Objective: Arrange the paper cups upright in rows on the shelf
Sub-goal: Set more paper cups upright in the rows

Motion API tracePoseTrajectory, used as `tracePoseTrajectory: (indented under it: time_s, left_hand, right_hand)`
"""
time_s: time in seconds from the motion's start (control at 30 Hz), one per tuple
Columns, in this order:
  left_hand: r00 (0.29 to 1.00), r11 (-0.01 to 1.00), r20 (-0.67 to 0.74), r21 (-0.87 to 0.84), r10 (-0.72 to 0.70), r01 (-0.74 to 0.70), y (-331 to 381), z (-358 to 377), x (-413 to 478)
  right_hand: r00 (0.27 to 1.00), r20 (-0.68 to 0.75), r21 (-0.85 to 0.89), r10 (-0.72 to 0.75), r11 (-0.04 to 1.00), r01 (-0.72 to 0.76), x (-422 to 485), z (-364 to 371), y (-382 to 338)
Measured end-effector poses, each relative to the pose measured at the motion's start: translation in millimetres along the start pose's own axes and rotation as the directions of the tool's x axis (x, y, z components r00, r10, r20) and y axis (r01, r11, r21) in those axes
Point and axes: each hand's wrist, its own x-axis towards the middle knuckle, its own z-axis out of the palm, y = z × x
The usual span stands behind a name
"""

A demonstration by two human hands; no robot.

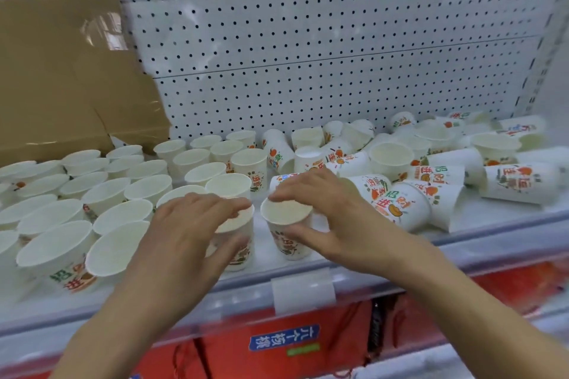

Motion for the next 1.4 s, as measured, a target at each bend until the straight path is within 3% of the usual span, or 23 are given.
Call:
tracePoseTrajectory:
  time_s: [0.1,0.2,0.3,0.4,0.5,0.6,0.7,0.8,0.87,0.93,1.0,1.07,1.27,1.4]
  left_hand:
    - [0.992,0.997,-0.121,-0.066,0.019,-0.027,27,-1,-2]
    - [0.984,0.965,-0.173,-0.250,0.034,-0.078,74,10,-3]
    - [0.991,0.928,-0.096,-0.355,0.089,-0.118,120,34,10]
    - [0.999,0.909,0.010,-0.415,0.050,-0.041,149,59,40]
    - [0.998,0.939,0.048,-0.340,-0.038,0.052,164,86,70]
    - [0.994,0.989,0.067,-0.118,-0.083,0.090,172,114,86]
    - [0.997,0.994,0.045,0.090,-0.065,0.061,173,130,95]
    - [0.982,0.984,0.171,0.170,-0.078,0.049,171,130,102]
    - [0.983,0.991,0.156,0.101,-0.100,0.085,170,129,103]
    - [0.984,0.976,0.055,-0.132,-0.170,0.176,174,126,100]
    - [0.961,0.888,-0.016,-0.386,-0.277,0.249,177,125,94]
    - [0.925,0.802,-0.061,-0.521,-0.376,0.292,181,127,87]
    - [0.892,0.780,-0.072,-0.520,-0.447,0.349,190,134,79]
    - [0.894,0.840,-0.103,-0.403,-0.436,0.363,192,132,72]
  right_hand:
    - [0.979,-0.159,0.003,0.125,0.992,-0.126,-29,-27,6]
    - [0.871,-0.359,-0.020,0.334,0.931,-0.365,-68,-61,30]
    - [0.746,-0.459,-0.056,0.483,0.822,-0.567,-99,-79,57]
    - [0.732,-0.409,-0.106,0.544,0.769,-0.630,-109,-83,68]
    - [0.785,-0.268,-0.198,0.559,0.765,-0.613,-110,-84,77]
    - [0.822,-0.152,-0.221,0.549,0.792,-0.569,-111,-83,91]
    - [0.859,-0.127,-0.209,0.496,0.833,-0.512,-113,-81,102]
    - [0.881,-0.127,-0.226,0.456,0.852,-0.473,-115,-89,108]
    - [0.884,-0.151,-0.194,0.442,0.864,-0.465,-114,-101,112]
    - [0.869,-0.175,-0.121,0.463,0.866,-0.486,-111,-116,114]
    - [0.867,-0.168,-0.077,0.469,0.870,-0.486,-107,-131,114]
    - [0.890,-0.141,-0.069,0.433,0.893,-0.445,-103,-142,114]
    - [0.921,0.118,-0.285,0.371,0.901,-0.326,-88,-146,115]
    - [0.943,0.161,-0.396,0.293,0.894,-0.210,-81,-144,122]
